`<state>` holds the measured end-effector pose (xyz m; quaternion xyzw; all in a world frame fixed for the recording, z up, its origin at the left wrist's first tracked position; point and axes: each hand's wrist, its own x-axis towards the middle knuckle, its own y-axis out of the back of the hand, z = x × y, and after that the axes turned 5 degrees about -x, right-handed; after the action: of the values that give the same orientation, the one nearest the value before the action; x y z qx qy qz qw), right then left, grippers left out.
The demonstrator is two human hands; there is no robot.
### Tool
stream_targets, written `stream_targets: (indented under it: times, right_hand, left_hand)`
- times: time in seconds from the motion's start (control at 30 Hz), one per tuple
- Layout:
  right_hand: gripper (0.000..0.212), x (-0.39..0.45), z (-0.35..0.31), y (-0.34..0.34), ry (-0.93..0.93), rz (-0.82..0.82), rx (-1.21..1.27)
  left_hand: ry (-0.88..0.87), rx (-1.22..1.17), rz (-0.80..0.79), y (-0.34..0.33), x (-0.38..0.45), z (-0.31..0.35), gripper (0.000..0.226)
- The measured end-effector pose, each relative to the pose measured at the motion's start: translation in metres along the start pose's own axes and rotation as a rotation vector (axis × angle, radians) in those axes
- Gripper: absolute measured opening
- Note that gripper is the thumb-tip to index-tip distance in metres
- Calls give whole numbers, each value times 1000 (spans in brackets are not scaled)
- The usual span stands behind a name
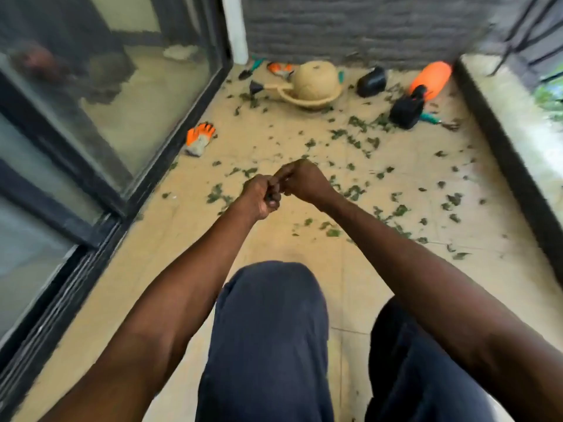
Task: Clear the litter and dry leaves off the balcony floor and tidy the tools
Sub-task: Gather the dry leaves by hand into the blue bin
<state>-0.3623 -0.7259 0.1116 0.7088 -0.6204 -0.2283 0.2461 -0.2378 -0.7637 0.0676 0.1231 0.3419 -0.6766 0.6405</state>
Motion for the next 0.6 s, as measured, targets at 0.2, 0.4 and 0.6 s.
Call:
stream_targets:
  times: [0.2,0.4,0.6]
  right_hand:
    - [23,-20,67,130,-317,296,218]
    - [22,-69,142,189,-601,313,247]
    - [16,-113,212,201,-842,190,-187]
  left_hand:
    - [140,166,-302,-152,20,12,38]
    - [324,269,-384,-229,42,-51,33]
    - [443,413,-386,-259,57,-126,39]
